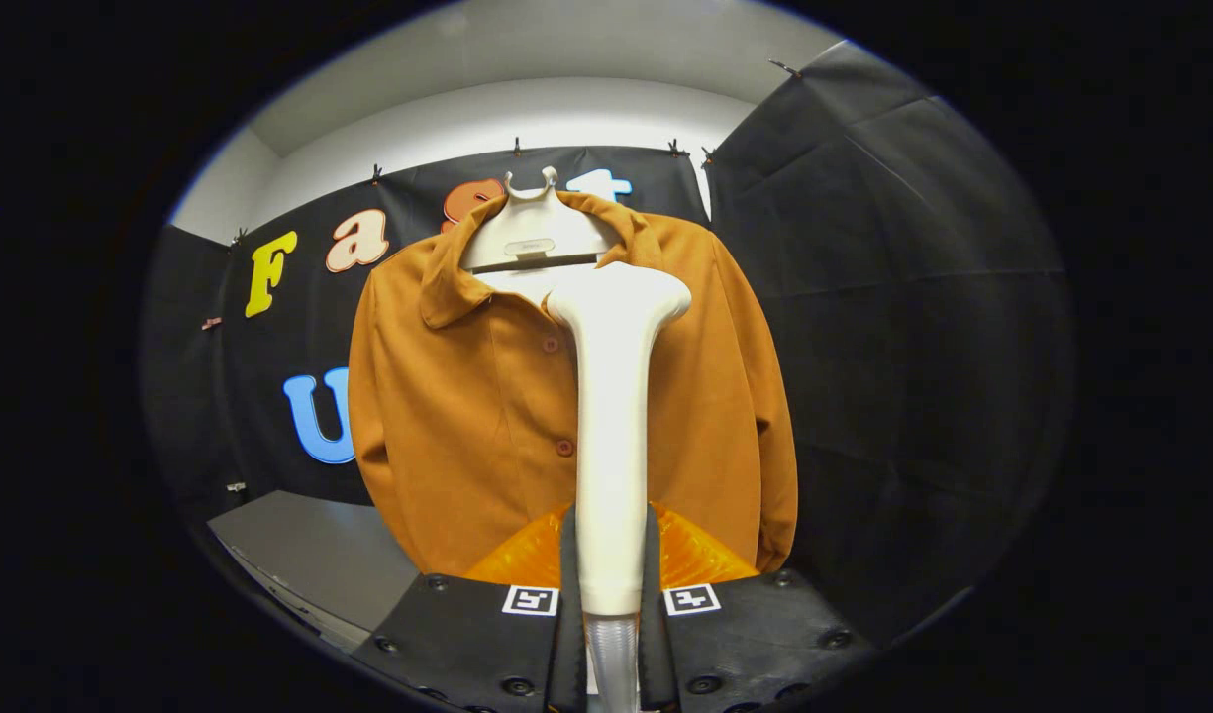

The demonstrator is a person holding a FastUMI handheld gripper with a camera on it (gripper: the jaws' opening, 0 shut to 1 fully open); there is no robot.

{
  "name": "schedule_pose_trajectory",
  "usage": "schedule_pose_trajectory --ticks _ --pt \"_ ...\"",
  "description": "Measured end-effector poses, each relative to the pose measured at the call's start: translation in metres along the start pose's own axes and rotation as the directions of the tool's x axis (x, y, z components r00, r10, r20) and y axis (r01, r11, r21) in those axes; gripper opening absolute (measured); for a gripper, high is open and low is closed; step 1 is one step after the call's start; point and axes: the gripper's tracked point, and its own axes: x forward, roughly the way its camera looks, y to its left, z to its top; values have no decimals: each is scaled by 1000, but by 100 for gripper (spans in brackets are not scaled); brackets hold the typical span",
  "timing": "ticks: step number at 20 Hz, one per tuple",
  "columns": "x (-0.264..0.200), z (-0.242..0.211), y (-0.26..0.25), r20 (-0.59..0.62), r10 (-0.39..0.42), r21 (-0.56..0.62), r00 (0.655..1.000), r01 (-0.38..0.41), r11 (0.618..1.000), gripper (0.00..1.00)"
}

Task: Iron the clothes twice with a garment steamer, once on the left side and once on the right side.

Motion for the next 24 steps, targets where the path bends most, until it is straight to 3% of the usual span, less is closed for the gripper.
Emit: schedule_pose_trajectory --ticks 10,24 --pt "-15 -84 -18 -162 -24 -8 987 23 1000 24" --pt "-49 -174 -18 -352 -54 -35 934 44 998 24"
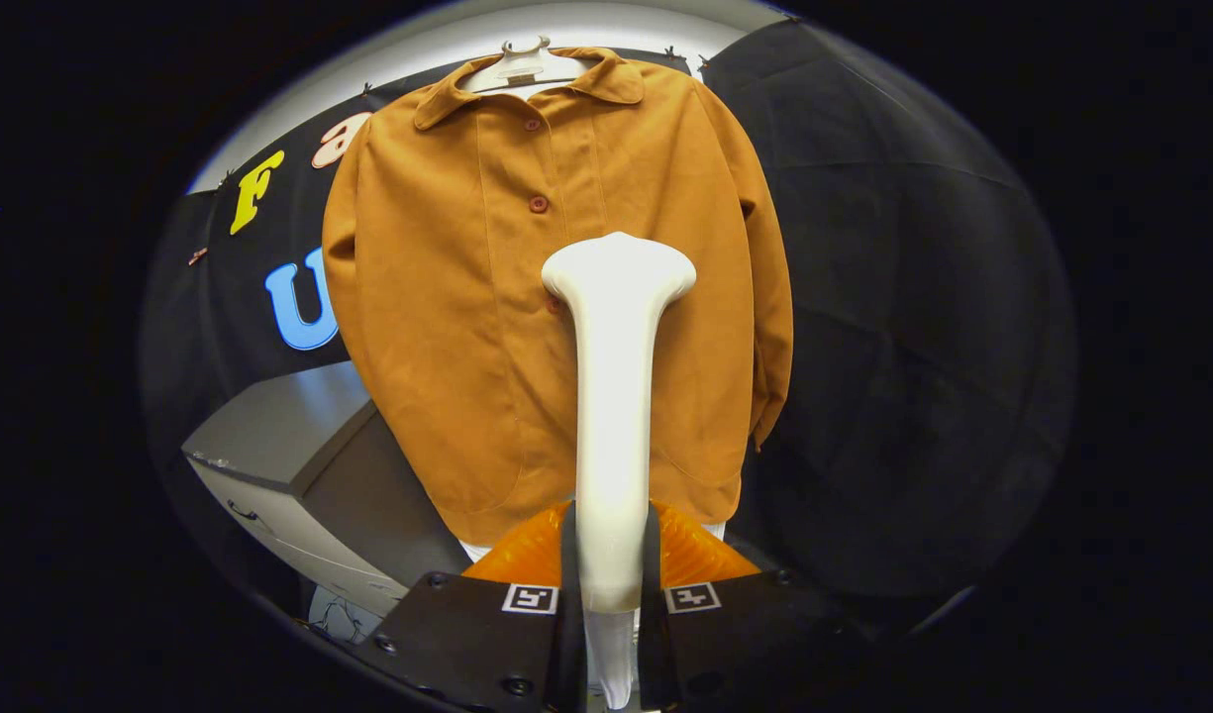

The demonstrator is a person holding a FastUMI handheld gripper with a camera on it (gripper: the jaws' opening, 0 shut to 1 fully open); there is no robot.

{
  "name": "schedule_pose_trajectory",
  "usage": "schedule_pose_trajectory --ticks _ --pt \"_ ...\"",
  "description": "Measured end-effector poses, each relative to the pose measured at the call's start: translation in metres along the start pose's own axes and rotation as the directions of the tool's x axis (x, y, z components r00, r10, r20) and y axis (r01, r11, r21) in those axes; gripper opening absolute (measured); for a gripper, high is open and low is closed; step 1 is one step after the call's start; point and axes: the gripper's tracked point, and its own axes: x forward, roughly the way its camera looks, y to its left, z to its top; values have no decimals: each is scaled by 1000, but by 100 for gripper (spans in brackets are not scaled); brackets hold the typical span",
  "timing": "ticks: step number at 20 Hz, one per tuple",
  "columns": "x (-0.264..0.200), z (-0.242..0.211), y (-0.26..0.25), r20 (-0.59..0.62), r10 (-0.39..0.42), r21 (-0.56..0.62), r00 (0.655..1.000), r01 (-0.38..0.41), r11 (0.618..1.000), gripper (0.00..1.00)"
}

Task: Iron the clothes twice with a garment steamer, once on the left side and once on the right side.

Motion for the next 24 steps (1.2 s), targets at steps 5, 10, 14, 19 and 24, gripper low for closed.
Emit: schedule_pose_trajectory --ticks 5,10,14,19,24 --pt "-12 -27 7 -46 -5 4 999 5 1000 24" --pt "-33 -41 15 -63 -19 7 998 20 1000 24" --pt "-62 -34 20 -37 -43 25 998 44 999 24" --pt "-107 2 34 45 -62 26 997 61 998 24" --pt "-149 65 66 178 -56 11 982 55 998 24"
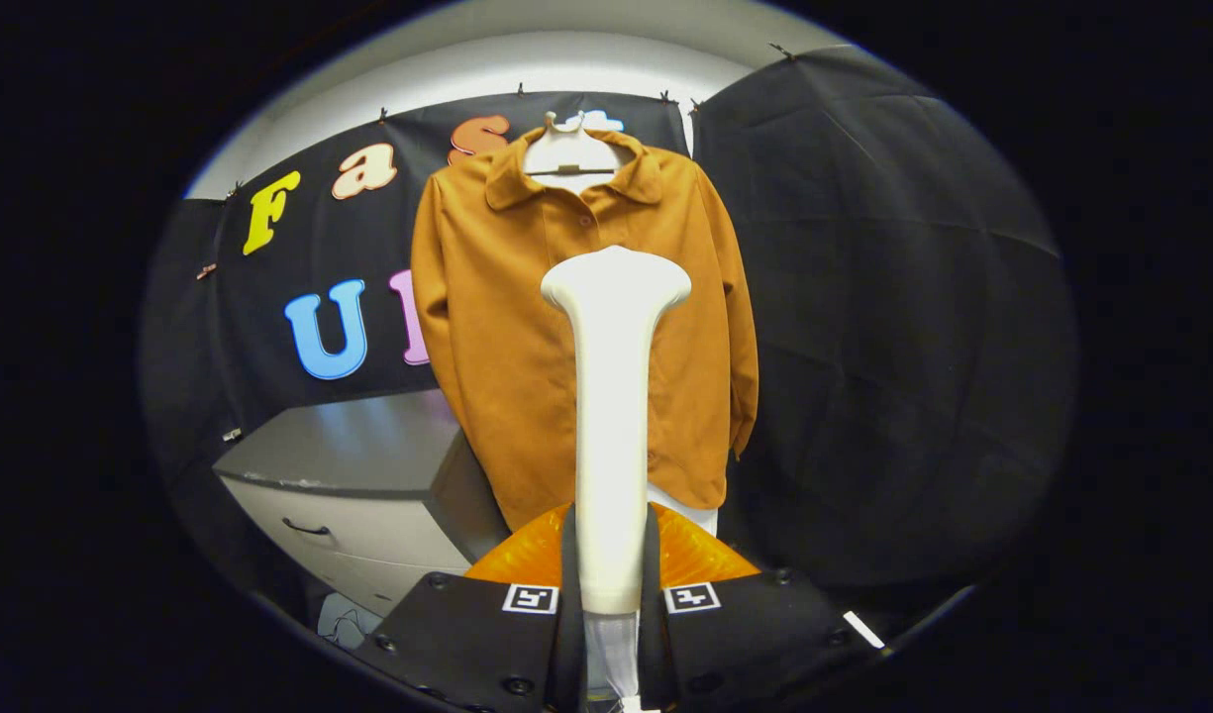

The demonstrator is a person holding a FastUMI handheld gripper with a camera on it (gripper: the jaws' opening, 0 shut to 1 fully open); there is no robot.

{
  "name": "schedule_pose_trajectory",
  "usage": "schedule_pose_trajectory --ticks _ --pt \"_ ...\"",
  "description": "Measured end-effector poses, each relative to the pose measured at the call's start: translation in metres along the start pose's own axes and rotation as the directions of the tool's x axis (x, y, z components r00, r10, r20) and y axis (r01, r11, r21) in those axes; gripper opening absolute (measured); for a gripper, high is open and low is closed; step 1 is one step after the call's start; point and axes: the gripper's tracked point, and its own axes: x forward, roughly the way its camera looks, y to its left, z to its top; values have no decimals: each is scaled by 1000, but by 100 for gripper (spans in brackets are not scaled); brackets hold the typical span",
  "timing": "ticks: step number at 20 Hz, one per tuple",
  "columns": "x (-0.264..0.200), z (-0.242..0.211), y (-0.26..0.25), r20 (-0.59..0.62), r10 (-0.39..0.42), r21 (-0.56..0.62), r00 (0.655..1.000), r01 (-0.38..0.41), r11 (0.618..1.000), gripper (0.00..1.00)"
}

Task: Iron the clothes twice with a garment steamer, once on the left side and once on the right side.

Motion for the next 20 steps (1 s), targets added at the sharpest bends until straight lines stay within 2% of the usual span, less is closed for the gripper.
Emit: schedule_pose_trajectory --ticks 6,10,15,20 --pt "-25 81 55 135 46 -14 990 -45 999 24" --pt "-34 124 93 183 79 -4 980 -80 997 24" --pt "-48 154 145 215 116 -42 970 -110 993 24" --pt "-71 162 187 244 155 -58 957 -145 988 24"
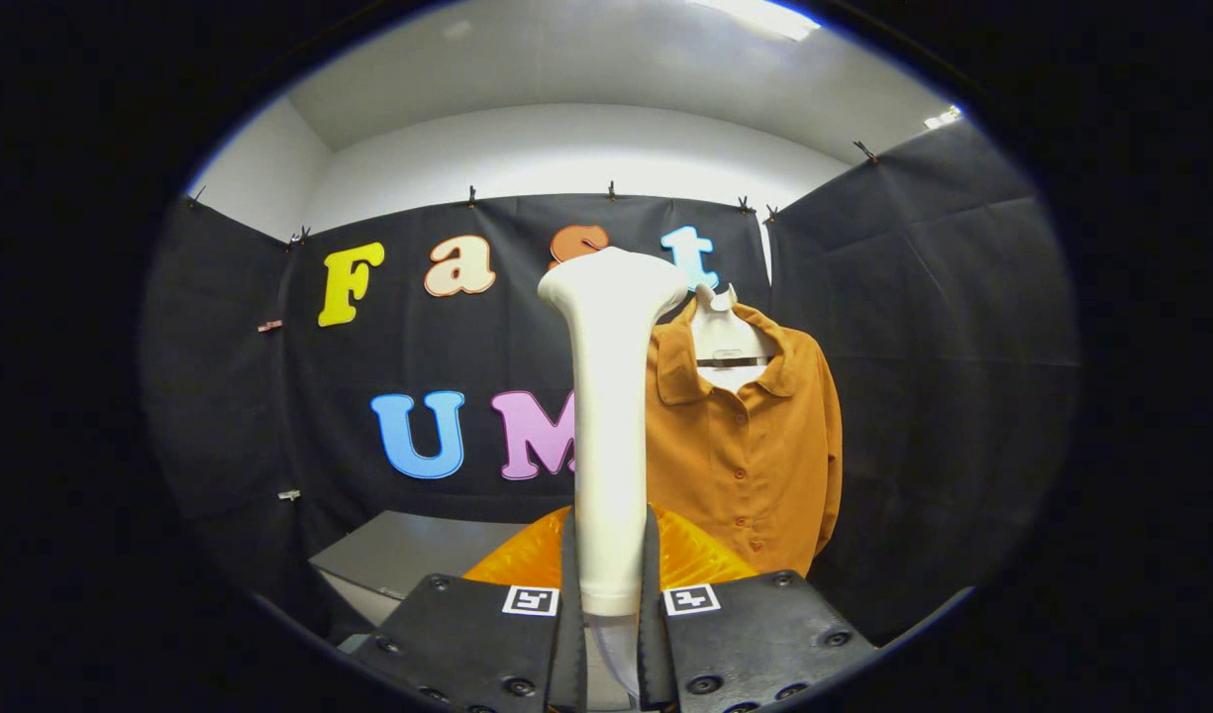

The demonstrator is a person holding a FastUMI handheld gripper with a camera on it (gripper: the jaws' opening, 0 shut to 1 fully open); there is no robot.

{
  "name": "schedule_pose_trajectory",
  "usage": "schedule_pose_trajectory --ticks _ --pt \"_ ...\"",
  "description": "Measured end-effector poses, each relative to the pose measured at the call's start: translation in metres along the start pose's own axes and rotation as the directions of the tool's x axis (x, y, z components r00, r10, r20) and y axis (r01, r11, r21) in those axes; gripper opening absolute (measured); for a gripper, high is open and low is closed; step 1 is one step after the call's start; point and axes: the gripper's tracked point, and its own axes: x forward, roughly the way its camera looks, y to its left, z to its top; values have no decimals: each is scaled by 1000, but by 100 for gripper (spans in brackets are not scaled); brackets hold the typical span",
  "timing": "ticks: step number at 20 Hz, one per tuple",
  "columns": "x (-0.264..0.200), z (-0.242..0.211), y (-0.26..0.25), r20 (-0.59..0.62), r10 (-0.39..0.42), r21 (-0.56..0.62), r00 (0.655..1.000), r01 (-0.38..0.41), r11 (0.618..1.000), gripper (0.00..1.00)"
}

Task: Iron the clothes twice with a garment steamer, once on the left side and once on the right side.

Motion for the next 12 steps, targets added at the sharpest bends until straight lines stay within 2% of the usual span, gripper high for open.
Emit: schedule_pose_trajectory --ticks 5,12 --pt "-19 5 31 24 31 8 999 -31 999 24" --pt "-41 5 47 17 13 21 1000 -13 1000 24"
